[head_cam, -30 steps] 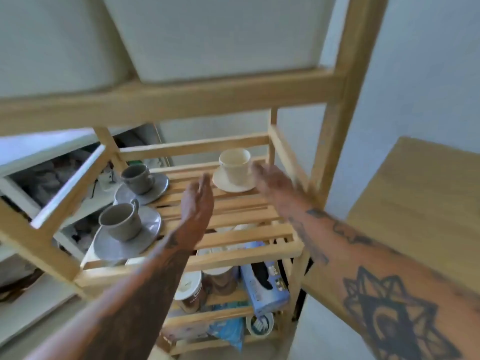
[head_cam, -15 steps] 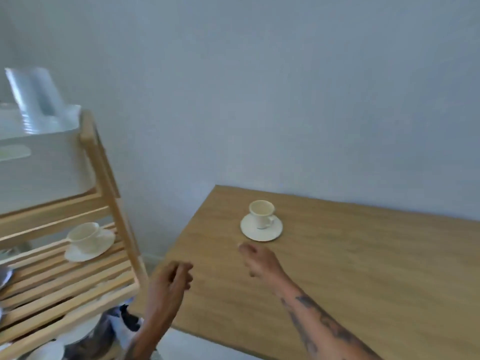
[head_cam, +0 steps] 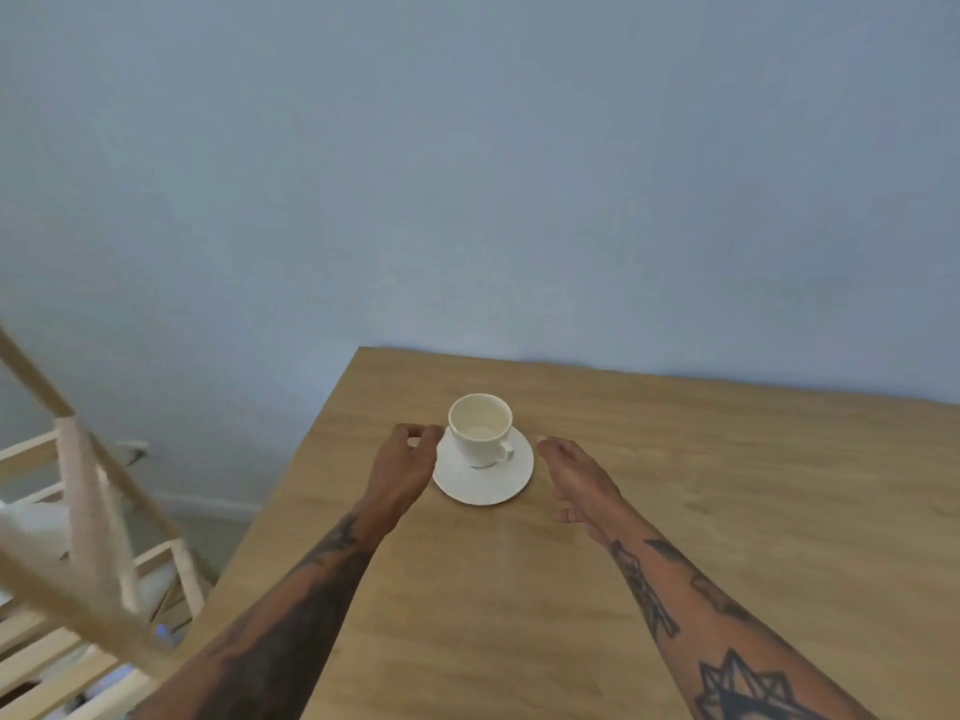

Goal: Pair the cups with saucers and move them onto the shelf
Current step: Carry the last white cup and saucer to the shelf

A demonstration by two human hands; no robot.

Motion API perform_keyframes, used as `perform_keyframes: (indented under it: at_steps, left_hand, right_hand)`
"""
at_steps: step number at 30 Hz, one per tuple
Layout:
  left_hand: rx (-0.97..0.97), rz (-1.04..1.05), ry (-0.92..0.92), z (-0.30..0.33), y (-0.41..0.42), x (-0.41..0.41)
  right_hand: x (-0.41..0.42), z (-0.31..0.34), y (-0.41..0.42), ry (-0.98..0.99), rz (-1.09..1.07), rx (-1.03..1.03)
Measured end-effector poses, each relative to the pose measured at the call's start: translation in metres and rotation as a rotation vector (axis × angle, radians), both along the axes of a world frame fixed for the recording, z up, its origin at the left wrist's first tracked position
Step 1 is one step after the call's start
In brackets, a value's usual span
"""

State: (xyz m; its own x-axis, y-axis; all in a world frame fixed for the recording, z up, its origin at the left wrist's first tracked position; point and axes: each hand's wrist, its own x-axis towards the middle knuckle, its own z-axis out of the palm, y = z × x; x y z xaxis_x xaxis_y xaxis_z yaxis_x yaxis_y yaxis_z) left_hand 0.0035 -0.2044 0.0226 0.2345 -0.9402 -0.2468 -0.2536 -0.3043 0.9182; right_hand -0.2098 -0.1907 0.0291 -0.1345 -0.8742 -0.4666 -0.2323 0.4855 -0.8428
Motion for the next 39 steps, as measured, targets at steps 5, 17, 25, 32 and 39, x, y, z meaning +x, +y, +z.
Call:
perform_keyframes:
  at_steps: [5,17,25,32,39]
  left_hand:
    - [0.079,-0.090,0.035,-0.027,-0.046,-0.008]
    - [0.101,-0.043,0.106,-0.035,-0.026,-0.008]
    - [0.097,0.089,0.189,-0.010,0.081,-0.016]
    - [-0.007,0.199,0.192,0.024,0.192,-0.006]
    - [-0.057,0.432,0.148,0.049,0.284,0.068]
  right_hand:
    - [0.022,-0.022,-0.049,-0.009,-0.016,0.045]
    - [0.032,-0.028,-0.038,-0.029,-0.051,0.026]
    - [0.027,-0.009,0.050,-0.044,0.004,-0.089]
    - [0.037,0.033,0.144,-0.053,0.133,-0.142]
    - [0.120,0.050,0.202,-0.109,0.341,-0.189]
